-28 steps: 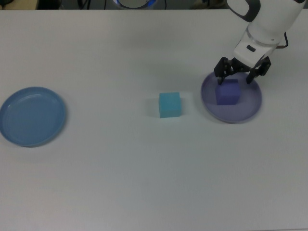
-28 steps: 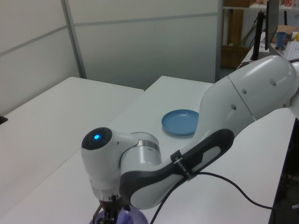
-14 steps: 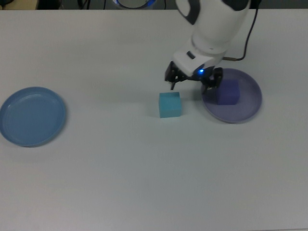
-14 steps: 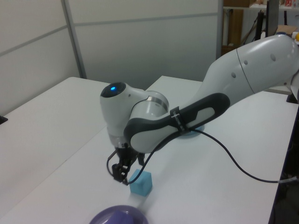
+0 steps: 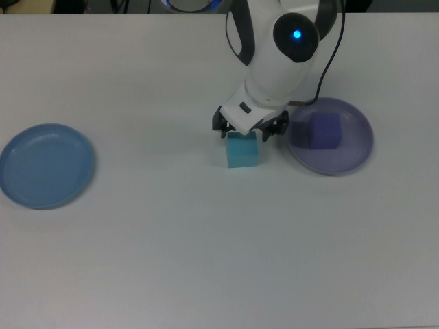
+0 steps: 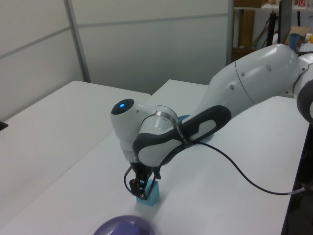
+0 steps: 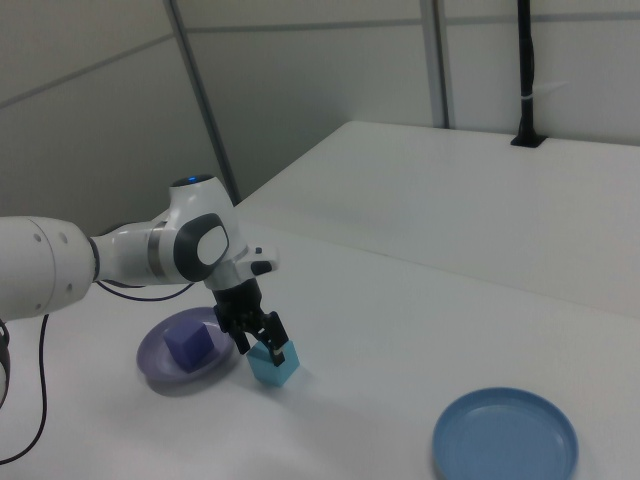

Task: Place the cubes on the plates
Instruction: 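Move the gripper to the light-blue cube and grasp it, then lift the light-blue cube and lower it onto the blue plate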

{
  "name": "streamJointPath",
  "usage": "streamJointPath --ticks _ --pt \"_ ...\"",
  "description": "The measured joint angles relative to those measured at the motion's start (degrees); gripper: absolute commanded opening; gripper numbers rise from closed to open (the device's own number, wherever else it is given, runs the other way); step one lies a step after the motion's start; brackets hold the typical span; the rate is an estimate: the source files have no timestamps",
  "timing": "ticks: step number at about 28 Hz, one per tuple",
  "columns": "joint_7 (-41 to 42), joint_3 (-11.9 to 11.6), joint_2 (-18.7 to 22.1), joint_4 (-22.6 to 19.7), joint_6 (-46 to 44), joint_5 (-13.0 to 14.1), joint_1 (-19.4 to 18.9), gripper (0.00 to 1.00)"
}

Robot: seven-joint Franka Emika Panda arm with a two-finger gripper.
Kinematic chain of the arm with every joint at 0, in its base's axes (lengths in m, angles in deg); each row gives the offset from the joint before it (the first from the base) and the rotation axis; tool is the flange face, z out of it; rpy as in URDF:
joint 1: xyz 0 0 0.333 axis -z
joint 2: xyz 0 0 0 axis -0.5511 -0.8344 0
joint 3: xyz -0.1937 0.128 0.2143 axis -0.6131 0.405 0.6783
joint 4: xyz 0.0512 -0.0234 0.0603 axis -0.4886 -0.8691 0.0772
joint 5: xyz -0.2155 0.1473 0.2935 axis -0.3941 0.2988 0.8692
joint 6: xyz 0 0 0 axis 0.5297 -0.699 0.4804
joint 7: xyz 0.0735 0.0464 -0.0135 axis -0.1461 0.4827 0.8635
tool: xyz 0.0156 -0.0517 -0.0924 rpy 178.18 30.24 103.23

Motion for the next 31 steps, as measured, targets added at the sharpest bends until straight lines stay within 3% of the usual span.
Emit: streamJointPath --ticks 13,23,27,31 --pt "1.74 0.07 -1.07 0.06 0.02 -0.01 2.33 0.40" --pt "2.23 -0.02 -0.59 0.95 1.61 -0.01 3.66 0.39" --pt "6.61 -0.18 1.19 2.77 -0.20 -0.01 7.34 0.39" --pt "13.81 -0.30 2.47 4.37 -1.91 0.00 13.53 0.39"
